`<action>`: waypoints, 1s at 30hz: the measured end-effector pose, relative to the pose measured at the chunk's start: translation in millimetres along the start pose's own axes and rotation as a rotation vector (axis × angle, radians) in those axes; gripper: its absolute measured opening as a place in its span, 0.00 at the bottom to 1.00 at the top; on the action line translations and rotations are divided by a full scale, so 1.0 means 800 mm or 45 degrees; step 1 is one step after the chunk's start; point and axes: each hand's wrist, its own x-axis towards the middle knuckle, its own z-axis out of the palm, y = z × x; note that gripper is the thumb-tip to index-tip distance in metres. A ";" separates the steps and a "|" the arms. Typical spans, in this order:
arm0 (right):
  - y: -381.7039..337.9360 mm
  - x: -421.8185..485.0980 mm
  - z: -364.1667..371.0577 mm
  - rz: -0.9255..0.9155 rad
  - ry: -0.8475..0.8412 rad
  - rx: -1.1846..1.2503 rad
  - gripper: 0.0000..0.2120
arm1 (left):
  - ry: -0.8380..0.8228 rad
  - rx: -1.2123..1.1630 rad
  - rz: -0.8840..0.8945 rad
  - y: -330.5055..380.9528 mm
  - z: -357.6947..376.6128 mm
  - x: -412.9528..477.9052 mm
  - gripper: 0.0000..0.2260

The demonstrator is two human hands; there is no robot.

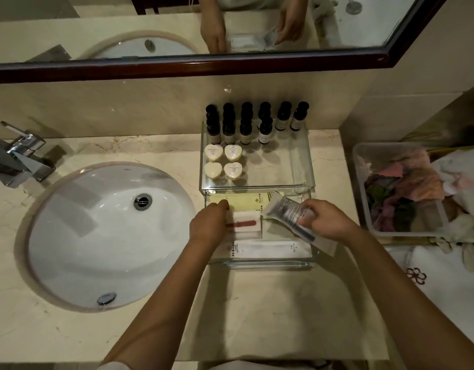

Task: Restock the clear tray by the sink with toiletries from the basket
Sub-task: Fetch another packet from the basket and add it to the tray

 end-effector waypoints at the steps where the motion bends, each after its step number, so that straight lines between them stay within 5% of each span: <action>1: -0.001 0.001 0.006 0.005 0.013 -0.010 0.16 | 0.001 0.150 0.038 0.004 -0.001 0.001 0.17; 5: -0.001 0.011 0.023 0.043 0.048 0.085 0.12 | 0.007 0.473 0.159 0.012 -0.005 0.016 0.15; 10: -0.005 0.032 0.033 0.125 0.072 0.325 0.03 | -0.025 0.381 0.300 0.021 0.009 0.025 0.24; 16: 0.003 0.049 0.036 0.036 0.009 0.269 0.14 | 0.094 0.218 0.305 0.022 0.019 0.033 0.22; 19: 0.003 0.050 0.037 -0.019 -0.061 0.217 0.15 | 0.132 0.327 0.270 0.025 0.013 0.039 0.15; 30: 0.009 0.048 0.049 -0.110 -0.040 0.385 0.16 | 0.248 0.335 0.276 0.024 0.018 0.037 0.12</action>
